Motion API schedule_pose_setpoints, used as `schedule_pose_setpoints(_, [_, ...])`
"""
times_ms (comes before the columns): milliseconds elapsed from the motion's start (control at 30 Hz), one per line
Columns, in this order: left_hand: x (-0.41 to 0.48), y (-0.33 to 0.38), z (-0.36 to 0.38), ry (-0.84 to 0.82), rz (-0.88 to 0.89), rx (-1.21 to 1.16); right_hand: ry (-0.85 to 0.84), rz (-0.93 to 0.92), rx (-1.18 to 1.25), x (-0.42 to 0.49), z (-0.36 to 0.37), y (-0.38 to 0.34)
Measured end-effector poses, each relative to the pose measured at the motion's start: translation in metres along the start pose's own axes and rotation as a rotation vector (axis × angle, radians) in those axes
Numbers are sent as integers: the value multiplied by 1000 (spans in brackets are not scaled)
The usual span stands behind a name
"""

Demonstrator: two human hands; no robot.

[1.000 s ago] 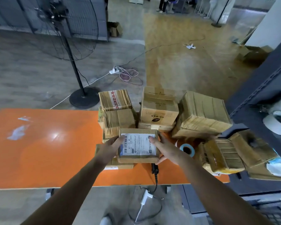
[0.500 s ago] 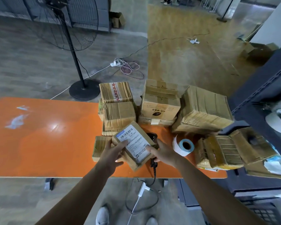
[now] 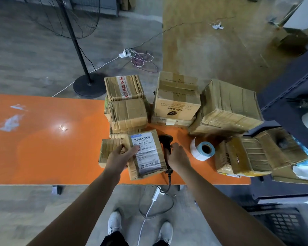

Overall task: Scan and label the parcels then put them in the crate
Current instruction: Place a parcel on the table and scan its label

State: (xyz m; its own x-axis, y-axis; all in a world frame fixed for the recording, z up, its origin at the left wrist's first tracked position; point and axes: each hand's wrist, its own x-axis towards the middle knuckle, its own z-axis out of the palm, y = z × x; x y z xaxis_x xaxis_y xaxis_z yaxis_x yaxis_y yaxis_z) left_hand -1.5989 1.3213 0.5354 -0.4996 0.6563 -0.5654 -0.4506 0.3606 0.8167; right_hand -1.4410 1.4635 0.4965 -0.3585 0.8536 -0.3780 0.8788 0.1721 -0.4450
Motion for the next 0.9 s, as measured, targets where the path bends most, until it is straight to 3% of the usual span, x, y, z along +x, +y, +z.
schedule_pose_setpoints(267, [2,-11,-5,30,-12,20,-200,150,177,27,10,1])
schedule_pose_setpoints(600, [10,-8,54,-77,3,77,31,107,446,-7,-66,16])
schedule_pose_setpoints(767, [20,-18,86,-153,-1,128,0,134,508,-21,-98,22])
schedule_pose_setpoints(900, [35,-24,100,-124,-47,246,-70,129,536,-24,-106,27])
